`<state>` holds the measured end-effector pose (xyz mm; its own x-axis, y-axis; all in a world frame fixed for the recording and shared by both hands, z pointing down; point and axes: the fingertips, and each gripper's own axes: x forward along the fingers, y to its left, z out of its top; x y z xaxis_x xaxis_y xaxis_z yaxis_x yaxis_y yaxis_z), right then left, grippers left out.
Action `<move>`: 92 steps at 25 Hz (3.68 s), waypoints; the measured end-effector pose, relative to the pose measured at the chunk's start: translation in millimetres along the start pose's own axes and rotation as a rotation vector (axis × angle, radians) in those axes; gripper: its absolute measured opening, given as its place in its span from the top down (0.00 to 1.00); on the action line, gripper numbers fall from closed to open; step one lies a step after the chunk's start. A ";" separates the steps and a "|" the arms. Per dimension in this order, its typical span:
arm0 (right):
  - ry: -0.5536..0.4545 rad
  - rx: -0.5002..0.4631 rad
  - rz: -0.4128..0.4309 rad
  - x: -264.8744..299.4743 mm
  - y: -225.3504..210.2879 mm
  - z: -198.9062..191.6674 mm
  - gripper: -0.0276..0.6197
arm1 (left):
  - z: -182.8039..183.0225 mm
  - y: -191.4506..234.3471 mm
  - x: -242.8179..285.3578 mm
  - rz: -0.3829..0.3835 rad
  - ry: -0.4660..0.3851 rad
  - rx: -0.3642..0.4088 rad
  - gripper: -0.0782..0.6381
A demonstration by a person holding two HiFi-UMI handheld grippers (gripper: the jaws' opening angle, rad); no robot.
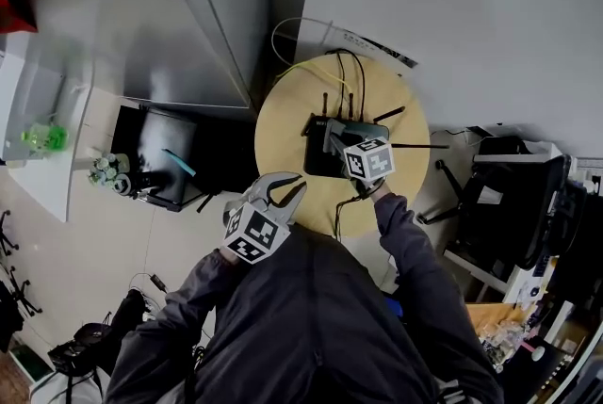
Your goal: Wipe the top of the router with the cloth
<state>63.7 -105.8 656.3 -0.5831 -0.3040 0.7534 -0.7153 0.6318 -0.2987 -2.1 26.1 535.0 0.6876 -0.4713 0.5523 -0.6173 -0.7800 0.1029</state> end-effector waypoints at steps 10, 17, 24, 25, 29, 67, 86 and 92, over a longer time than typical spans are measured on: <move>0.165 0.067 -0.001 67.0 -11.5 -7.4 0.92 | -13.3 11.5 -11.7 0.041 0.022 -0.042 0.80; 0.213 0.061 -0.012 83.7 -11.2 -6.1 0.92 | -18.3 16.0 -19.0 0.062 0.021 -0.063 0.80; 0.231 0.064 -0.044 70.5 -29.5 -15.1 0.92 | -14.5 11.5 -15.3 0.047 0.017 -0.046 0.80; 0.231 0.070 -0.050 67.5 -33.8 -17.0 0.92 | -14.0 10.6 -14.5 0.043 0.018 -0.044 0.80; 0.230 0.092 -0.077 55.2 -51.3 -23.9 0.92 | -11.5 8.2 -12.2 0.033 0.019 -0.034 0.80; 0.175 0.227 -0.267 -30.1 -136.9 -69.5 0.92 | -5.7 -1.6 1.4 -0.028 0.040 0.009 0.80; 0.185 0.157 -0.007 56.9 12.2 -41.2 0.92 | -6.8 -2.3 1.2 -0.022 0.043 0.006 0.80; 0.215 0.135 -0.015 65.0 16.3 -46.3 0.92 | -6.4 -6.0 2.3 -0.023 0.041 0.009 0.80</move>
<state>32.0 -82.3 727.5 -0.4871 -0.1450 0.8612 -0.7768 0.5226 -0.3513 0.7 32.3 540.9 0.6848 -0.4363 0.5837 -0.5982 -0.7940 0.1083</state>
